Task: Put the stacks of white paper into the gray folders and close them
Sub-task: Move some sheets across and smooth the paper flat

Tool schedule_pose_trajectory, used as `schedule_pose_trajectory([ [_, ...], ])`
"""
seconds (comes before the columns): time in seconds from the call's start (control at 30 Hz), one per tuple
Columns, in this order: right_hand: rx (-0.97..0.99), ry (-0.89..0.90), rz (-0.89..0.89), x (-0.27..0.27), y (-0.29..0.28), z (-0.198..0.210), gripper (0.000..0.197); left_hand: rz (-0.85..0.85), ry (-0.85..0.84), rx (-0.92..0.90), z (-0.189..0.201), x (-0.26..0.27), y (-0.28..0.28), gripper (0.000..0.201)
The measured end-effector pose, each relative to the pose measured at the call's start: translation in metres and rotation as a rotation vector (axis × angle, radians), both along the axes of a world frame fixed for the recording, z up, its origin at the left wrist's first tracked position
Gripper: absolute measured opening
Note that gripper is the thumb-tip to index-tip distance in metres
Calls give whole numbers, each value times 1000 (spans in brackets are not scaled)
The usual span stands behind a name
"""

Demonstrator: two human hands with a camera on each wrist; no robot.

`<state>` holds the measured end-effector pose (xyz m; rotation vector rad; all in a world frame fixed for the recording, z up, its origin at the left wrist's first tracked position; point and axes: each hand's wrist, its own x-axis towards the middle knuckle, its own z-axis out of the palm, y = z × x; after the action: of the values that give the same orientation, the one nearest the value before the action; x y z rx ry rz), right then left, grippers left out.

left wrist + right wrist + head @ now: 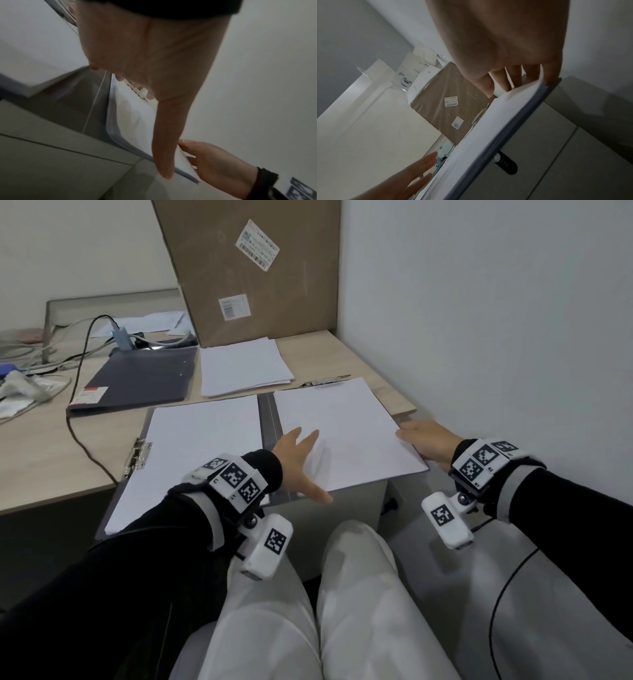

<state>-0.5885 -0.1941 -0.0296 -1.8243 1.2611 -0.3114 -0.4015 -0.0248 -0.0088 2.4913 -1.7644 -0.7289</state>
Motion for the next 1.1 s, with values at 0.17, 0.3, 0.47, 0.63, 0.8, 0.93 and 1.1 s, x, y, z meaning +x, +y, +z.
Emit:
schedule_pose_trajectory([
  [0.17, -34, 62, 66, 3, 11, 5, 18, 39, -56, 5, -7, 2, -3, 125],
  [0.3, -27, 51, 74, 4, 5, 1, 18, 25, -68, 32, -6, 2, -3, 119],
  [0.47, -9, 20, 72, 4, 8, 0, 21, 15, -98, 38, -8, 3, -5, 118],
  [0.63, -20, 31, 88, 6, 6, 0, 18, 18, -98, 51, -8, 11, -7, 123],
  [0.8, -68, 133, 96, 12, -2, 13, 38, 52, -73, 63, 6, 26, -18, 115],
  [0.93, -184, 179, 92, 32, -24, 34, 60, 91, 74, -80, 28, 41, -43, 85],
  [1.1, -265, 301, 246, 79, -62, 46, 73, 142, 175, -232, 42, 64, -96, 58],
])
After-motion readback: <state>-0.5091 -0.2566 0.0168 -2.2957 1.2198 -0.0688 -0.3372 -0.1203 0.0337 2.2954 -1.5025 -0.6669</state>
